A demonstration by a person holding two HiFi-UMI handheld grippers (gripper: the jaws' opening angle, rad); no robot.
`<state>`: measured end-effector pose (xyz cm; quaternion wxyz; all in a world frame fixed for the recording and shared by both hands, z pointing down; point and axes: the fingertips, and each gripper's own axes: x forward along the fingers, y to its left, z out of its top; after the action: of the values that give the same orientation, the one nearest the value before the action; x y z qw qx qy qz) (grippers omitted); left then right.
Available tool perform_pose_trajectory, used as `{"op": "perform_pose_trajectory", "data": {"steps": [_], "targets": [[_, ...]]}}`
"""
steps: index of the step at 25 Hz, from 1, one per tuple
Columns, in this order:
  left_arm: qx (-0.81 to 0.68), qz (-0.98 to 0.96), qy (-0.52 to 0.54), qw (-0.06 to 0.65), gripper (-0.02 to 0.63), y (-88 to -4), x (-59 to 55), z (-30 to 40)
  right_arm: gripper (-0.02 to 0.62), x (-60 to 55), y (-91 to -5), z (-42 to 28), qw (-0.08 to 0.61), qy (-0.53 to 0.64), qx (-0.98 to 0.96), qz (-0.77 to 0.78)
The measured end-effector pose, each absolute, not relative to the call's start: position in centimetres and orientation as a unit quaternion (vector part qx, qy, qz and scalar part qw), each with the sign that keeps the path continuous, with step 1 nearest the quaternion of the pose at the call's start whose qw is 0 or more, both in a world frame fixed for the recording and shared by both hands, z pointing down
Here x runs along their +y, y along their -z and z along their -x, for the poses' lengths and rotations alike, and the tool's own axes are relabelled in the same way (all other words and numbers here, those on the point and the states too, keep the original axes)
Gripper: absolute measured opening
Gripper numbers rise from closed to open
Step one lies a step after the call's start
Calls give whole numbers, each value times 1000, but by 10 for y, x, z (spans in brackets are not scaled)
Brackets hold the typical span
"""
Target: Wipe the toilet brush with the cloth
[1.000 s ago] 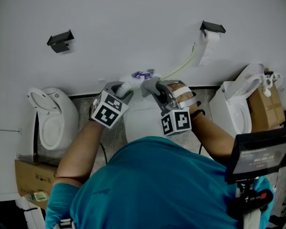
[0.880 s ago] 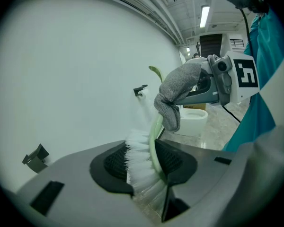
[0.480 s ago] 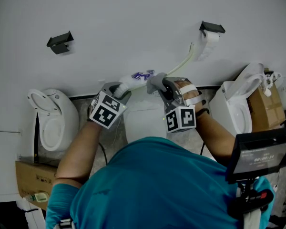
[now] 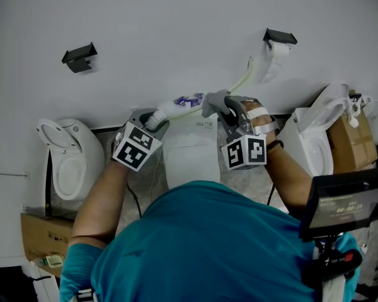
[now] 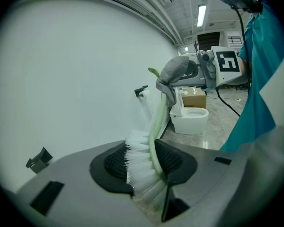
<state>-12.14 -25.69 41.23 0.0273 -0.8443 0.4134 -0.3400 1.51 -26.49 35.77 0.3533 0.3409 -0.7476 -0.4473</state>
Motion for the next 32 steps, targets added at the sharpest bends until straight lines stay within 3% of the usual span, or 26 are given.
{"op": "perform_pose_trajectory", "data": {"steps": [32], "targets": [[385,866,300,104,156,-401,-250,136,35,-280,-307,-77,334,452,-735,-380]]}}
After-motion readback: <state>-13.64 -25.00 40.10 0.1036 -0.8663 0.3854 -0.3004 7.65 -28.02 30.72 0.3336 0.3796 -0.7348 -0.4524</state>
